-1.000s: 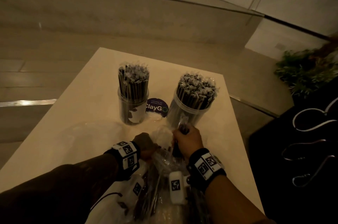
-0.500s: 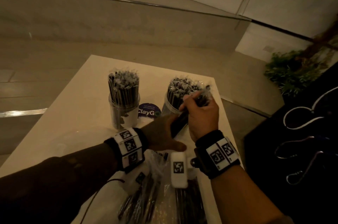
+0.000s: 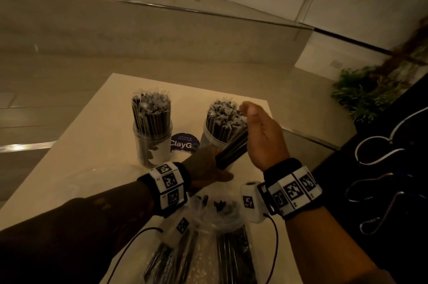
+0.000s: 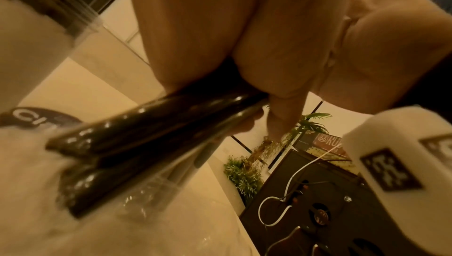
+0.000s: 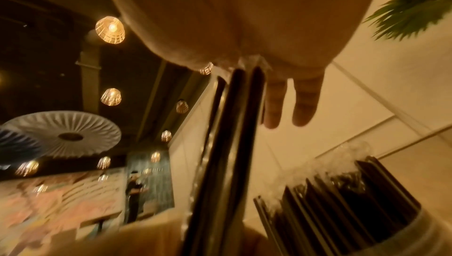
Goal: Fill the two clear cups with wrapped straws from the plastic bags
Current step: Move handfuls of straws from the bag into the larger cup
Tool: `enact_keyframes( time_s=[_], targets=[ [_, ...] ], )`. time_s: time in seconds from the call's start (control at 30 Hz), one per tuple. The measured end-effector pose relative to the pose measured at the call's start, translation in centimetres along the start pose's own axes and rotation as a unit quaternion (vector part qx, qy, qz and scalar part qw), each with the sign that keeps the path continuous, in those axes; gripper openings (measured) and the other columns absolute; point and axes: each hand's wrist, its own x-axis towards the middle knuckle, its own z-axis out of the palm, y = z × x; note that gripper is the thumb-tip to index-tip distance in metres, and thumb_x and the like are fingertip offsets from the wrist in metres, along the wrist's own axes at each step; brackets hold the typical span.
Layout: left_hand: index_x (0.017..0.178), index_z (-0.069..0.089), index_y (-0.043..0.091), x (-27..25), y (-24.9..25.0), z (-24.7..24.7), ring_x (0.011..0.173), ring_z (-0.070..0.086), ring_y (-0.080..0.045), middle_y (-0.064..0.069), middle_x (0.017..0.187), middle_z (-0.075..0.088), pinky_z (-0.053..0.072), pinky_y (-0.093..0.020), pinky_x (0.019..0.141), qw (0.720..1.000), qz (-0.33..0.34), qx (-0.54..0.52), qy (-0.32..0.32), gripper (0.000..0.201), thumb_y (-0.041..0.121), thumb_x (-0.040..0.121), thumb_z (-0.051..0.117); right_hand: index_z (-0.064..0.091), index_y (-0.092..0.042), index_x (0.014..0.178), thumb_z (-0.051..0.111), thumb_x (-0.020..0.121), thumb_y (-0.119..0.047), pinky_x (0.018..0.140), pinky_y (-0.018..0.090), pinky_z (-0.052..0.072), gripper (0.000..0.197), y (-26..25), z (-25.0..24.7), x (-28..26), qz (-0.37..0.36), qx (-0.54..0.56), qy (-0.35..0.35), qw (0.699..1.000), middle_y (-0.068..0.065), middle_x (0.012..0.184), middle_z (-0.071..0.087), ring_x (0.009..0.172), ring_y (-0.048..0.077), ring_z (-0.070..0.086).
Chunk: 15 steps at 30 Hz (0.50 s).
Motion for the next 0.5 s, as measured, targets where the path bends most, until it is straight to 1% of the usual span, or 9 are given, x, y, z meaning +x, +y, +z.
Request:
enact_keyframes(
  time_s=[0.07,0.1,0.17,0.23,0.3,0.33,0.37,0.43,0.5],
  targets=[
    [0.107,0.060,0.007,0.1,0.1,0.1,0.081,0.057,-0.016,-0.002,0.094,0.063,0.050,-0.032,0.077,1.000,0.006,0.015,0.009,0.040,0.029,0.077,0.075,0.065,-0.010,0.120,0.029,0.096,-0.051,0.088,0.010,0.042,0.059,-0.4,-0.3,-0.1,0.001,0.004,-0.012,1.000,0.004,0.119,0.066,0.106,0.009,0.058],
    [0.106,0.060,0.008,0.2,0.2,0.1,0.080,0.055,-0.015,-0.004,0.095,0.064,0.047,-0.030,0.075,0.999,0.012,0.029,0.020,0.037,0.027,0.078,0.073,0.068,-0.007,0.112,0.032,0.096,-0.051,0.083,0.010,0.043,0.058,-0.4,-0.2,-0.3,0.006,-0.005,-0.031,0.999,0.007,0.112,0.068,0.098,0.011,0.060],
    [0.107,0.059,0.009,0.3,0.6,-0.1,0.081,0.052,-0.014,-0.005,0.095,0.062,0.042,-0.027,0.073,0.998,0.020,0.023,0.052,0.030,0.021,0.082,0.069,0.068,-0.010,0.105,0.049,0.095,-0.044,0.082,0.014,0.047,0.040,-0.1,0.3,-0.6,0.019,0.038,0.006,0.999,0.007,0.106,0.069,0.095,0.010,0.062],
    [0.104,0.058,0.009,0.4,1.0,0.0,0.083,0.054,-0.016,-0.001,0.091,0.059,0.042,-0.024,0.071,0.996,0.041,0.012,0.084,0.022,0.018,0.085,0.065,0.066,-0.017,0.102,0.069,0.082,-0.040,0.087,0.025,0.052,0.030,0.2,0.6,-0.9,0.074,0.175,0.074,0.979,0.003,0.102,0.069,0.097,0.012,0.064],
    [0.107,0.058,0.003,0.4,1.8,0.4,0.088,0.061,-0.025,-0.010,0.096,0.064,0.050,-0.030,0.074,0.990,0.100,0.005,0.095,0.024,0.017,0.088,0.061,0.069,-0.022,0.091,0.078,0.077,-0.027,0.086,0.036,0.055,0.017,0.5,1.9,-1.5,0.131,0.257,0.050,0.956,0.008,0.097,0.071,0.097,0.020,0.067],
    [0.114,0.058,0.001,0.4,2.1,0.7,0.093,0.062,-0.030,-0.016,0.103,0.065,0.053,-0.036,0.080,0.986,0.129,-0.004,0.105,0.031,0.016,0.088,0.060,0.071,-0.025,0.082,0.076,0.080,-0.018,0.085,0.040,0.055,0.009,0.3,2.6,-1.7,0.138,0.244,0.044,0.959,0.010,0.091,0.072,0.094,0.023,0.069],
    [0.117,0.057,0.000,0.4,2.2,0.8,0.095,0.063,-0.033,-0.019,0.107,0.065,0.054,-0.038,0.083,0.981,0.151,0.006,0.124,0.036,0.017,0.086,0.062,0.070,-0.025,0.075,0.072,0.084,-0.012,0.085,0.043,0.056,0.016,0.0,3.0,-1.6,0.144,0.226,0.055,0.962,0.010,0.082,0.072,0.088,0.025,0.070],
    [0.117,0.059,0.007,0.9,1.9,0.5,0.090,0.060,-0.026,-0.010,0.105,0.063,0.054,-0.035,0.080,0.965,0.176,0.088,0.172,0.046,0.026,0.077,0.072,0.064,-0.021,0.074,0.066,0.089,-0.010,0.080,0.045,0.057,0.018,-0.6,2.8,-0.5,0.170,0.258,0.123,0.943,0.003,0.061,0.066,0.069,0.024,0.068],
    [0.116,0.056,0.014,1.1,0.9,-0.3,0.096,0.052,-0.021,-0.002,0.110,0.054,0.049,-0.032,0.083,0.965,0.120,0.141,0.188,0.061,0.040,0.065,0.079,0.056,-0.017,0.075,0.063,0.091,-0.012,0.067,0.039,0.056,0.019,-1.0,1.3,1.5,0.159,0.265,0.196,0.930,-0.003,0.049,0.057,0.052,0.019,0.058]
  ],
)
